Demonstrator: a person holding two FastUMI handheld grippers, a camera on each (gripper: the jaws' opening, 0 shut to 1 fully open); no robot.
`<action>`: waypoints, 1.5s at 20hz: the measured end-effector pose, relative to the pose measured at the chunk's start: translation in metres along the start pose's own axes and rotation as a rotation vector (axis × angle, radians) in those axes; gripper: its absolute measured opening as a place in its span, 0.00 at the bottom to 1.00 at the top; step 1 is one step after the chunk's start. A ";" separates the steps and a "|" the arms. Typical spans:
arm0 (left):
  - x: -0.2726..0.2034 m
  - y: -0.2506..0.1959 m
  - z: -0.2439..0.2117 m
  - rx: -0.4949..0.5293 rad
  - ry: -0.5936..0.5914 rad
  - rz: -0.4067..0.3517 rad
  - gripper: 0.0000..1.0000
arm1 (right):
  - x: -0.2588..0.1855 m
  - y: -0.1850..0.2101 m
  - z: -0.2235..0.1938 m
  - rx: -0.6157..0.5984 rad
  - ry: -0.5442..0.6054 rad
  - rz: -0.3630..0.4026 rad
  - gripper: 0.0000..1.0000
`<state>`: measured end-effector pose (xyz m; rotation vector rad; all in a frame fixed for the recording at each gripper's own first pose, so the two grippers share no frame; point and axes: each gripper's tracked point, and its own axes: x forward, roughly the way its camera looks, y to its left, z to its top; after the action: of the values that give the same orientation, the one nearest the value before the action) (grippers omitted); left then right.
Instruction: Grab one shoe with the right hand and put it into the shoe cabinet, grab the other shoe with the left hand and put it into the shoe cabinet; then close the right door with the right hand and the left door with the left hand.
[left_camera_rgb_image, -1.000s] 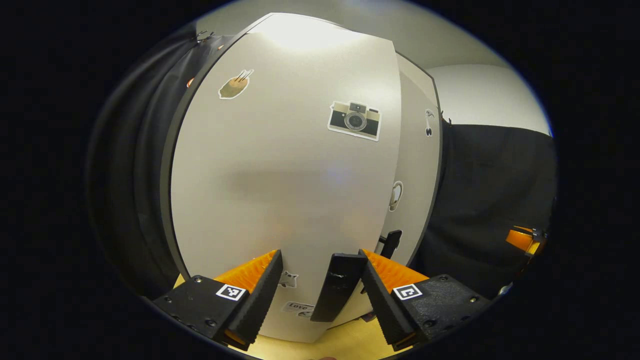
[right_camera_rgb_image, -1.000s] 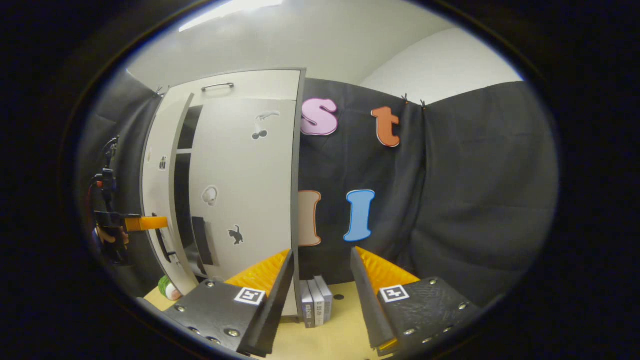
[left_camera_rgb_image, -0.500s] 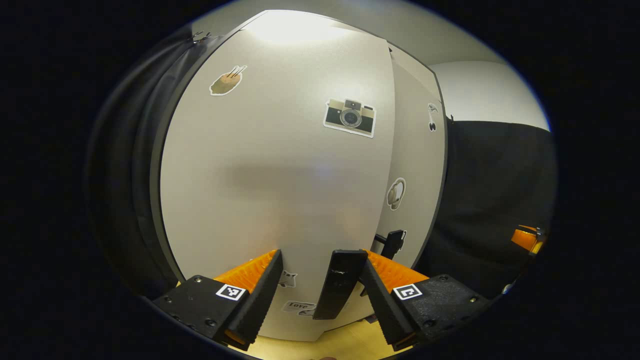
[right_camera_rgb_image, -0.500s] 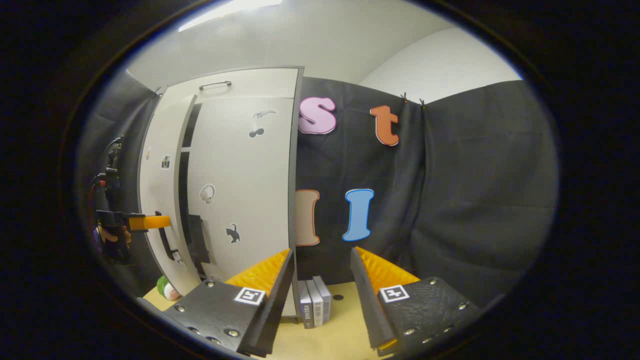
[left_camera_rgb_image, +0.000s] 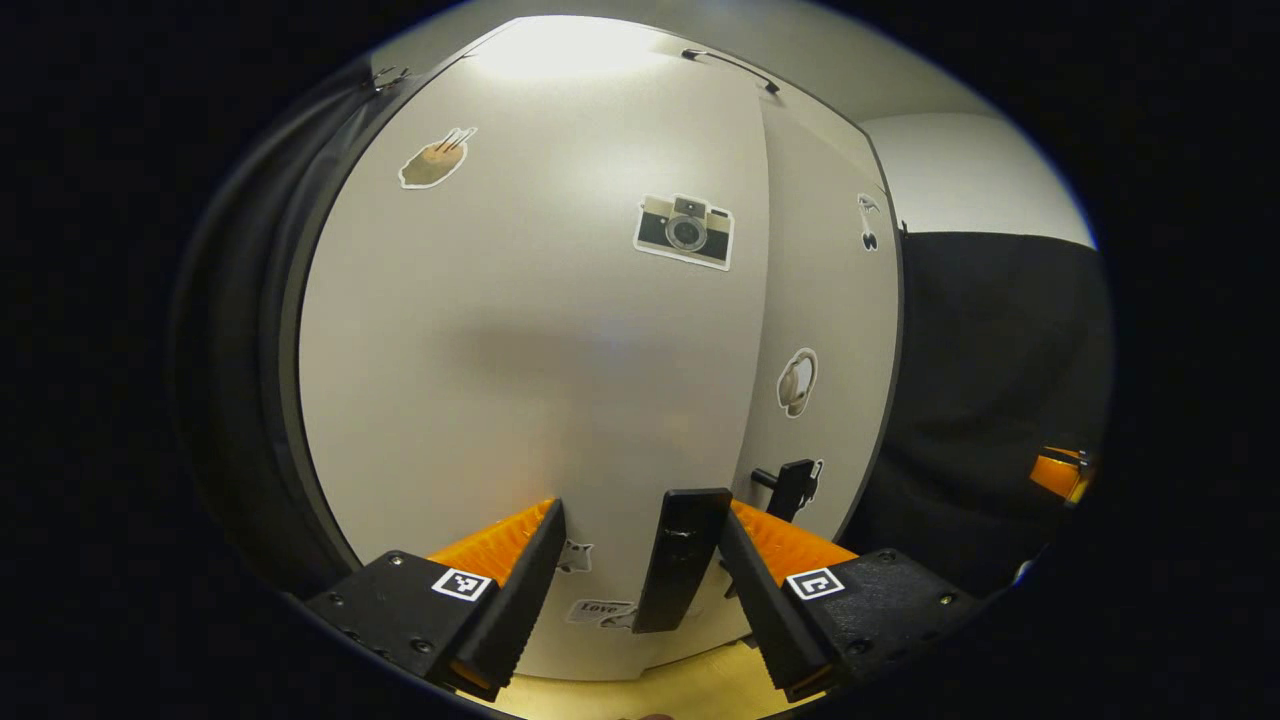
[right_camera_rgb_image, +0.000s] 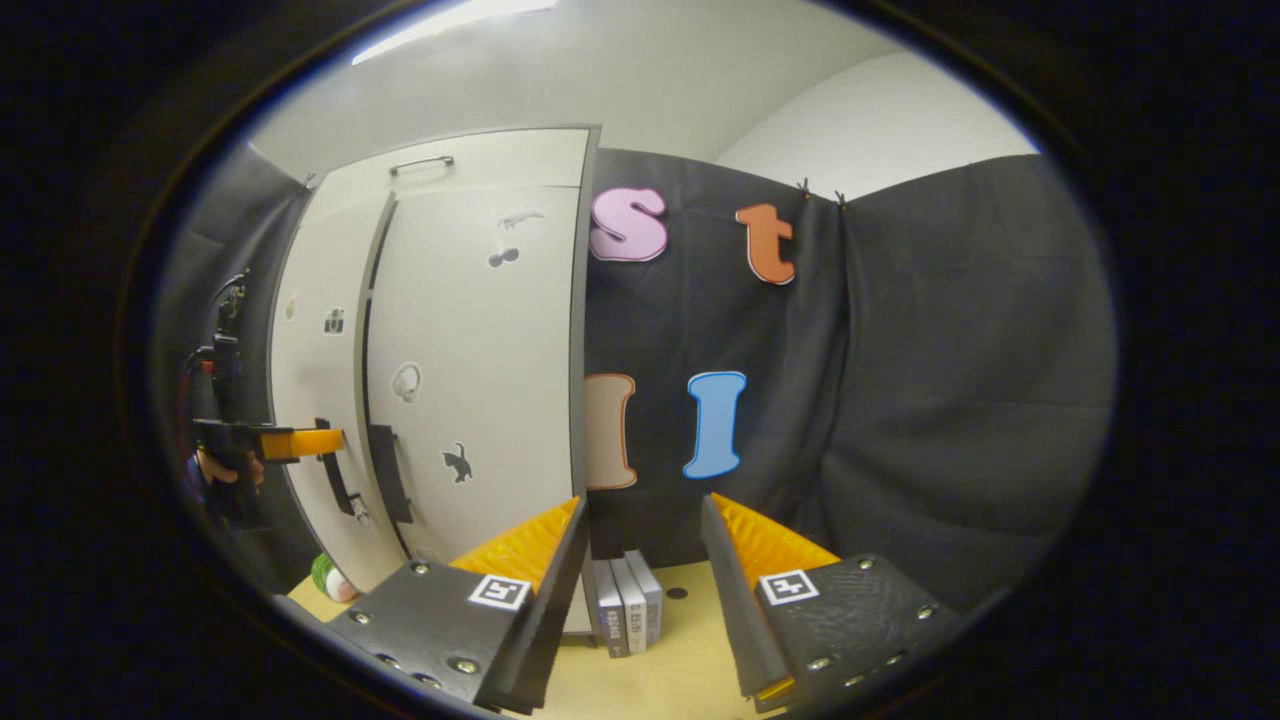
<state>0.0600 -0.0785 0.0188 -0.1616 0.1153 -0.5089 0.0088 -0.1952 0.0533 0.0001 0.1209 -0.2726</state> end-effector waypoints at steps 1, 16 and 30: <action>0.000 0.000 0.000 0.001 0.000 0.000 0.92 | 0.001 -0.001 -0.001 0.001 0.001 -0.001 0.69; 0.007 -0.002 -0.004 0.008 0.012 -0.001 0.91 | 0.027 0.012 -0.009 0.004 0.027 0.035 0.69; -0.079 -0.011 0.049 0.047 -0.038 0.085 0.87 | 0.024 0.024 0.004 0.042 0.016 0.159 0.66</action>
<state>-0.0062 -0.0435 0.0747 -0.1198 0.0728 -0.4234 0.0391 -0.1781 0.0543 0.0538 0.1306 -0.1159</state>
